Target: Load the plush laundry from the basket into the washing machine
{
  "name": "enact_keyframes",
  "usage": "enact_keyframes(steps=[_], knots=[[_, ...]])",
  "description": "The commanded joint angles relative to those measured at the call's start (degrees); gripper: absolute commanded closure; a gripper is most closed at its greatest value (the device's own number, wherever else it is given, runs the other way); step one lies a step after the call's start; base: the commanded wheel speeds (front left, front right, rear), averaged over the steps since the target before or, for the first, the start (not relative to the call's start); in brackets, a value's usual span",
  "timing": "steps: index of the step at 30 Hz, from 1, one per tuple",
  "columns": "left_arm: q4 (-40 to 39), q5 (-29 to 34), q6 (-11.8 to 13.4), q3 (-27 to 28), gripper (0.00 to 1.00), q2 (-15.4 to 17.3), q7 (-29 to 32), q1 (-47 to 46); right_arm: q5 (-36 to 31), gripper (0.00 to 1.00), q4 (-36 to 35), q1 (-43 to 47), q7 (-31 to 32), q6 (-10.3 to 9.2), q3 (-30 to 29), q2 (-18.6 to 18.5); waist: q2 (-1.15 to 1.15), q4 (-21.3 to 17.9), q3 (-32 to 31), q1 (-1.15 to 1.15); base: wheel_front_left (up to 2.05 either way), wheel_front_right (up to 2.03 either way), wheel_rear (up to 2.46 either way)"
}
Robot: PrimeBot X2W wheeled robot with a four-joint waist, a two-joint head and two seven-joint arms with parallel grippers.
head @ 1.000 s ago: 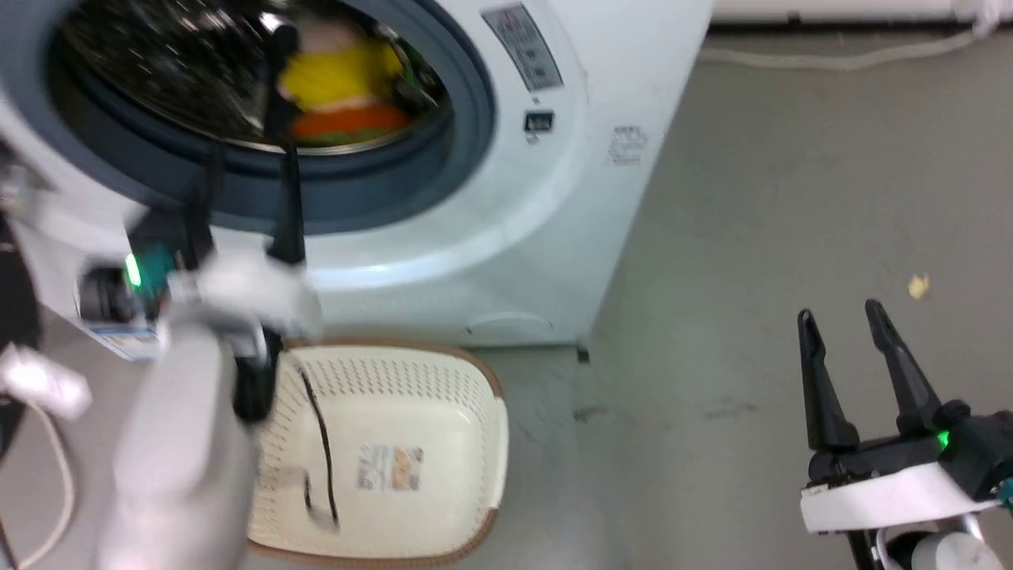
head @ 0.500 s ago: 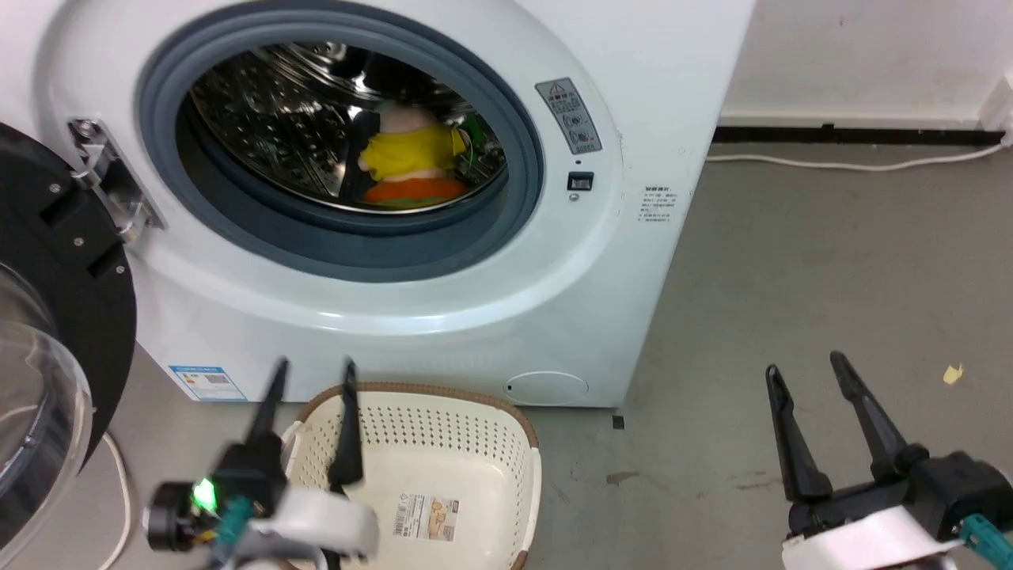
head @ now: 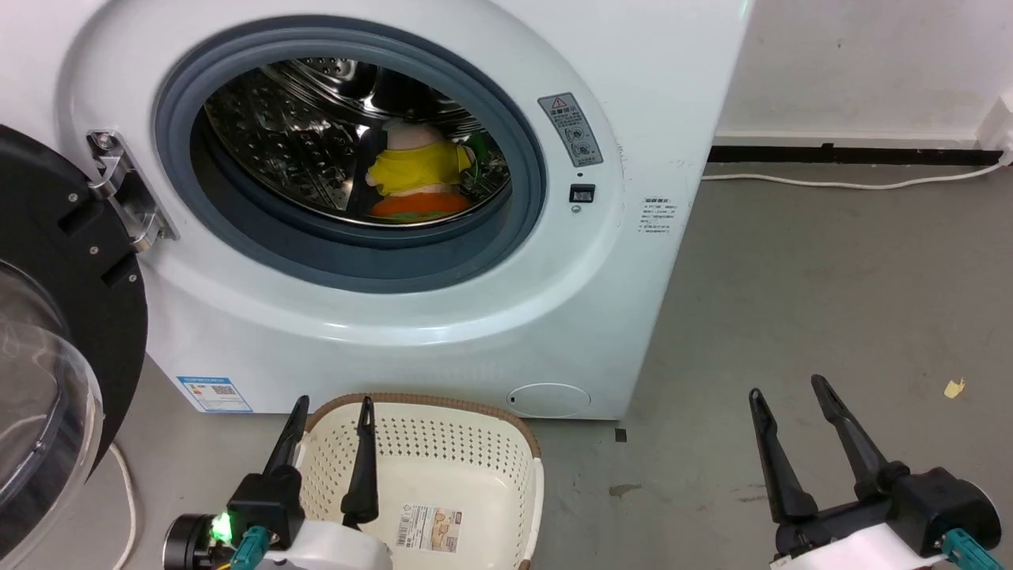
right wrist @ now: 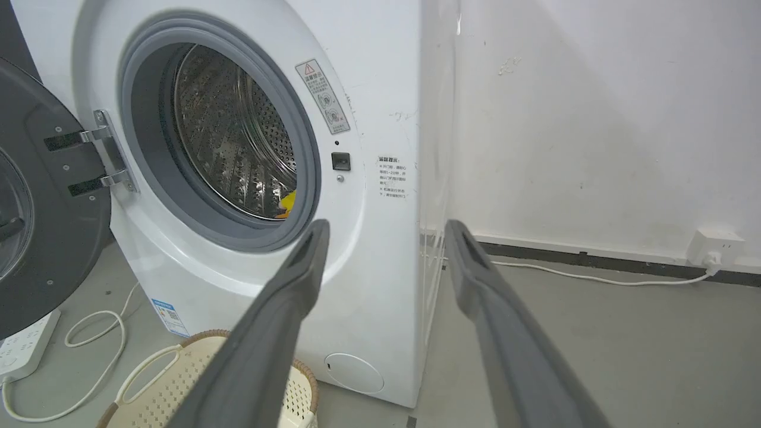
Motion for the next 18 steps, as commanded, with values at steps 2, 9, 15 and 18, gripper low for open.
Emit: enact_keyframes(steps=[2, 9, 15, 18], knots=[[0.41, -0.4, -0.55, 0.42, 0.0, -0.13, -0.25, 0.8, 0.55, 0.0, 0.19, 0.63, -0.25, -0.05, 0.03, 0.01, 0.0, 0.0, 0.05, 0.0, 0.0, 0.0, 0.0], [0.16, 0.14, -0.4, 0.51, 1.0, -0.17, 0.34, 0.0, 0.18, 1.0, 0.07, -0.06, 0.28, 0.0, -0.08, 0.0, 0.0, 0.1, -0.03, 0.0, 0.0, 0.0, 0.0], [-0.24, 0.48, -0.56, 0.86, 1.0, -0.28, 1.04, 0.06, -0.08, 1.0, 0.06, -0.16, 0.98, 0.0, -0.13, 0.0, 0.0, 0.35, -0.18, 0.0, 0.0, 0.0, 0.0], [-0.43, 0.66, -0.64, 1.03, 1.0, -0.33, 1.4, 0.08, -0.21, 1.0, 0.05, -0.21, 1.34, 0.0, -0.16, 0.0, 0.0, 0.48, -0.26, 0.0, 0.0, 0.0, 0.0]])
